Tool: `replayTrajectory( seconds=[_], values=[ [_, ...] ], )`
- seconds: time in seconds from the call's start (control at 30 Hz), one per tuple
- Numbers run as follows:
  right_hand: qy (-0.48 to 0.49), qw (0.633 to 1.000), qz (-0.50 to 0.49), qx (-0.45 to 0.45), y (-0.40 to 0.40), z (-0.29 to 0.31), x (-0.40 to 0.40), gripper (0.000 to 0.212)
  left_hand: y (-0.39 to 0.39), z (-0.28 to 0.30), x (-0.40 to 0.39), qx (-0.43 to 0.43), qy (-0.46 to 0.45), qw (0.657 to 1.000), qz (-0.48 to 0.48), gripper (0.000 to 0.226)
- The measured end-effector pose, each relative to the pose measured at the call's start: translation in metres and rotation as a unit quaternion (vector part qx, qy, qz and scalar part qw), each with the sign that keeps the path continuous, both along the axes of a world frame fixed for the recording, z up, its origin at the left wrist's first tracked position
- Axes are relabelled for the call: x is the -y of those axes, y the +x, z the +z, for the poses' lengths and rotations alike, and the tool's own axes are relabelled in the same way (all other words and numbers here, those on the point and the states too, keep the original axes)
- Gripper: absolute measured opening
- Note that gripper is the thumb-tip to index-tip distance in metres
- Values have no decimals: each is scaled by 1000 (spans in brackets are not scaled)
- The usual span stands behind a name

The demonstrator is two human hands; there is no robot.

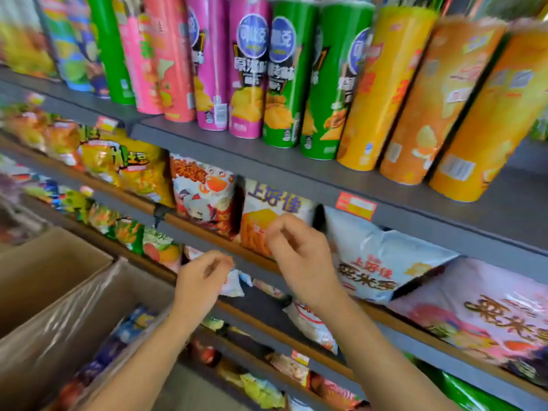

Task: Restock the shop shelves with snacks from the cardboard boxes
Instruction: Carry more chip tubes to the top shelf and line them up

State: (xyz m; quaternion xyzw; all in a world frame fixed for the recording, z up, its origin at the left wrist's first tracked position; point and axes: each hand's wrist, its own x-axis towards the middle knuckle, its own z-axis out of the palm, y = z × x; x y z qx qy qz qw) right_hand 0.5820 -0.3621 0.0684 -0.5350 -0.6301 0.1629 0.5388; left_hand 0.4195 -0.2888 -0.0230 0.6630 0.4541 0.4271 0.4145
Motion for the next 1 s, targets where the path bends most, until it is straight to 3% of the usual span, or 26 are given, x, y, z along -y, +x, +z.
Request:
replayTrajectory(
  seconds=[0.17,0.27,0.43,0.63,0.7,0.77,0.8,0.83,0.87,0.93,1.0],
  values=[
    [-240,965,79,70,-104,-128,-96,19,-141,-129,-46,-94,-182,977,58,13],
    [-335,934,104,73,-174,-195,-148,14,-217,-201,-67,-61,-287,951,94,11],
    [-477,858,157,104,-281,-308,-223,14,-309,-285,-88,-23,-463,852,242,36],
    [-610,749,163,203,-347,-438,-290,39,-354,-388,-120,32,-592,729,342,19],
    [-653,699,171,236,-359,-488,-305,36,-361,-416,-125,34,-597,707,378,8],
    [-687,650,192,262,-372,-528,-311,24,-362,-443,-126,67,-602,699,380,7],
    [-695,635,197,274,-379,-542,-311,28,-361,-456,-125,84,-610,691,379,11],
    [-705,621,203,277,-386,-551,-309,52,-359,-467,-123,90,-621,685,371,18],
    [-714,608,202,282,-394,-557,-306,58,-358,-478,-121,78,-629,685,360,27],
    [-716,603,205,286,-409,-573,-297,49,-353,-487,-124,59,-618,706,341,45],
    [-717,611,186,278,-421,-588,-288,52,-350,-497,-127,94,-606,709,348,70]
  ],
)
